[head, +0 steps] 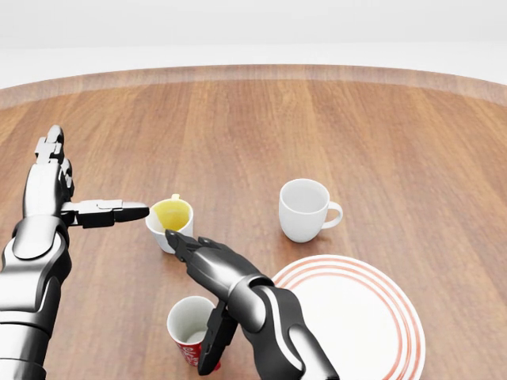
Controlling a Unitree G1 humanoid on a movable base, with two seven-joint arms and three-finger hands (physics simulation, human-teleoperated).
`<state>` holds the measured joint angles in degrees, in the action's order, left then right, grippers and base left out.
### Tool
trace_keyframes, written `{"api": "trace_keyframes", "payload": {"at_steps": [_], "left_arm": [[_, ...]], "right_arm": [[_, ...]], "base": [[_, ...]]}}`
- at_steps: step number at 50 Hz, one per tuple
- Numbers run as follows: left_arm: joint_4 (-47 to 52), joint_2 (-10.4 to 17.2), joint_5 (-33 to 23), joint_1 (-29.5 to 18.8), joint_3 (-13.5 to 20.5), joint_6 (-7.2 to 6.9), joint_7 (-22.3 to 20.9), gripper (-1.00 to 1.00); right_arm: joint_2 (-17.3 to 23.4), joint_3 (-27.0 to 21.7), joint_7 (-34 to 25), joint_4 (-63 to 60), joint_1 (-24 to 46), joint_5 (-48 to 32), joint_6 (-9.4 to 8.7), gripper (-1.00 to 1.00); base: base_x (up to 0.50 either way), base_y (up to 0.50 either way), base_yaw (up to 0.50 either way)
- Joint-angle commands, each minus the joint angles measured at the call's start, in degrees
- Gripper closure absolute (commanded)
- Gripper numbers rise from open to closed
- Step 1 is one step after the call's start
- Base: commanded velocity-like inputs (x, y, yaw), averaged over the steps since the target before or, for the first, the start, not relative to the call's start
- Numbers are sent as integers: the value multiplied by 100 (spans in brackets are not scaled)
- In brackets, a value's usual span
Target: Pick up the red mug and put it on the plate
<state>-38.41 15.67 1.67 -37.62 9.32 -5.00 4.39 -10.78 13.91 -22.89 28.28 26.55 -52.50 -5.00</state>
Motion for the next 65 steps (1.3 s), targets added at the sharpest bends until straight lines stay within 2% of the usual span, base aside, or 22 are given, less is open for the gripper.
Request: {"api": "trace_keyframes", "payload": {"at_steps": [1,23,65], "left_arm": [[-65,7,8,-18,0,0,-2,-100],[-32,4,8,-16,-4,0,-6,-100],[-176,-12,40,-21,-9,13,-24,-100]], "right_arm": [[4,-125,260,654,313,94,0,-100],[-25,-238,901,2088,772,322,0,-100],[-318,-358,1558,3854,1503,461,0,-100]], "base": [[0,0,0],[0,0,0],[0,0,0]]}}
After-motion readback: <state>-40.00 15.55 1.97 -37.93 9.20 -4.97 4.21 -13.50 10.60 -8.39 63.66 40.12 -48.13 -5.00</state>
